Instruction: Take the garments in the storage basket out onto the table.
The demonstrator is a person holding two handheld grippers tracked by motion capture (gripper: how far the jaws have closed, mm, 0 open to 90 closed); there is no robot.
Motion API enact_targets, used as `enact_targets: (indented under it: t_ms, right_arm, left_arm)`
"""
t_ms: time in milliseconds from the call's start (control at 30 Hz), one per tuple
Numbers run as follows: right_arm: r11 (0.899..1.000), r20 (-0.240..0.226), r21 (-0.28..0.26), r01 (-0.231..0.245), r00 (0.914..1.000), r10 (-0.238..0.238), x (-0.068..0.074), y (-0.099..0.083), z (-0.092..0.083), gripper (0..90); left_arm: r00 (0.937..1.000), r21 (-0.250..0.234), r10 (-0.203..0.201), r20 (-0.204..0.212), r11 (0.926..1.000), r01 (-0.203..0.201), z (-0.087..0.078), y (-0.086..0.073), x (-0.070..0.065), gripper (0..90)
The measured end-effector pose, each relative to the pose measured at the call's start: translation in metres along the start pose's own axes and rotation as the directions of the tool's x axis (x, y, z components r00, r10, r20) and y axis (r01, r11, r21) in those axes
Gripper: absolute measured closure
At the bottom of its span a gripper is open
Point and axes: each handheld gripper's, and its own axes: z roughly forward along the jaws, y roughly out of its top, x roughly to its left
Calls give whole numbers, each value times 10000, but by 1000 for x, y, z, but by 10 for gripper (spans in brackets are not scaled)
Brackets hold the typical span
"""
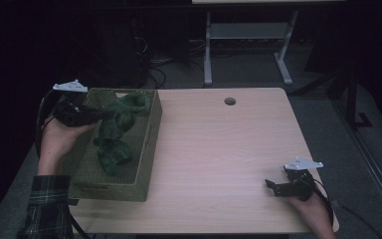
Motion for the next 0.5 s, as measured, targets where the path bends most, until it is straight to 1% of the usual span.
enact_targets:
  t_ms: [33, 67, 133, 167, 233, 267, 300, 367, 433, 467, 500]
  right_arm:
    - [10000, 0, 0, 0, 10000, 0, 0, 0, 0, 95]
    - [10000, -1, -1, 1, 10000, -1, 0, 0, 0, 95]
    - [10000, -1, -1, 1, 10000, -1, 0, 0, 0, 95]
    - [10000, -1, 2, 0, 10000, 0, 0, 0, 0, 96]
    - [10000, -1, -1, 1, 10000, -1, 0, 0, 0, 95]
    - [10000, 0, 1, 1, 10000, -1, 0, 0, 0, 95]
    - [10000, -2, 1, -3, 10000, 3, 0, 0, 0, 95]
    - [10000, -2, 0, -1, 10000, 1, 0, 0, 0, 95]
    - [10000, -1, -1, 0, 10000, 0, 0, 0, 0, 95]
    - [10000, -1, 0, 1, 10000, -1, 0, 0, 0, 95]
    - [10000, -2, 1, 0, 10000, 0, 0, 0, 0, 95]
  left_arm:
    - [10000, 0, 0, 0, 10000, 0, 0, 0, 0, 834]
    - [10000, -194, -1, 69, 9998, 2, -4, 3, -2, 834]
    - [9999, -258, 19, 102, 9997, -16, -6, 5, -4, 834]
    - [9998, -377, 48, 176, 9993, -41, -9, 10, -6, 834]
    - [9998, -392, 117, 171, 9992, -110, -10, 12, -7, 834]
    - [9997, -427, 202, 166, 9989, -195, -12, 18, -9, 834]
    - [9997, -427, 202, 166, 9989, -195, -12, 18, -9, 834]
    - [9988, -573, 361, 317, 9978, -342, -15, 26, -13, 834]
    - [9982, -704, 399, 442, 9968, -367, -16, 32, -17, 834]
    - [9982, -704, 399, 442, 9968, -367, -16, 32, -17, 834]
    - [9970, -741, 530, 565, 9961, -487, -17, 38, -20, 834]
